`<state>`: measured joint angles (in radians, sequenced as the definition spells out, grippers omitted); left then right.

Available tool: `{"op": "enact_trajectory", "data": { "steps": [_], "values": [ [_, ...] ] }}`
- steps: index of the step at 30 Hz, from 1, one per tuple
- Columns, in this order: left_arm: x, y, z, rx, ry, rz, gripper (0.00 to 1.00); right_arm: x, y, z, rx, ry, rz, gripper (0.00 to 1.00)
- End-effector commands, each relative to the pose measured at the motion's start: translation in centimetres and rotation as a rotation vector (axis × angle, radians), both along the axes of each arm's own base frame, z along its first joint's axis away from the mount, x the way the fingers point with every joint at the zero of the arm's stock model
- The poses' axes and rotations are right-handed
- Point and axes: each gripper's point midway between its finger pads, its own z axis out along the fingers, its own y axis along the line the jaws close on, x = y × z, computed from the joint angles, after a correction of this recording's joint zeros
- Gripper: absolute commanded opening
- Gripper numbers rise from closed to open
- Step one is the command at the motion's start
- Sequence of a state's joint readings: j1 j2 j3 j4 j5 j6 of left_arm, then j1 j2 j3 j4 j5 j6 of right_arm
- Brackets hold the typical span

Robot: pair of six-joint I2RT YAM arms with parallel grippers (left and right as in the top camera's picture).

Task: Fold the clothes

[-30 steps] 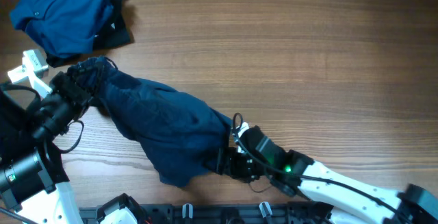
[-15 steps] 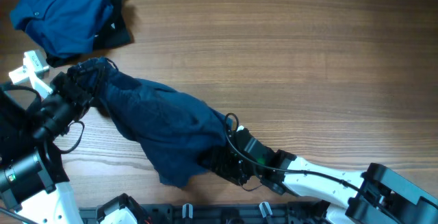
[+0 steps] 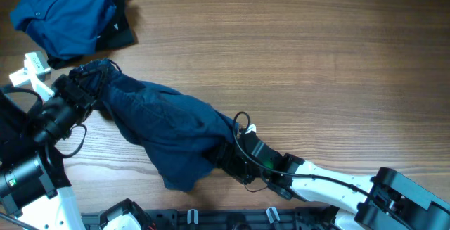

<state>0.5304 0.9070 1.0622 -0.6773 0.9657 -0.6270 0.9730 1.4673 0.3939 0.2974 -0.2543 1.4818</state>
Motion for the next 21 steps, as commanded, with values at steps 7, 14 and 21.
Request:
{"op": "enact_trajectory", "data": {
  "steps": [7,14,21],
  "values": [
    [-0.2,-0.1,0.4,-0.009,-0.003,-0.002,0.04,1.9,-0.3,-0.1,-0.019,-0.073,-0.086,0.73],
    [-0.3,-0.2,0.2,-0.018,0.01,-0.003,0.04,2.5,-0.1,-1.1,-0.044,-0.127,-0.057,0.53],
    [-0.4,-0.3,0.2,-0.068,0.038,0.006,0.04,2.6,0.7,-1.3,-0.043,-0.128,-0.032,0.41]
  ]
}}
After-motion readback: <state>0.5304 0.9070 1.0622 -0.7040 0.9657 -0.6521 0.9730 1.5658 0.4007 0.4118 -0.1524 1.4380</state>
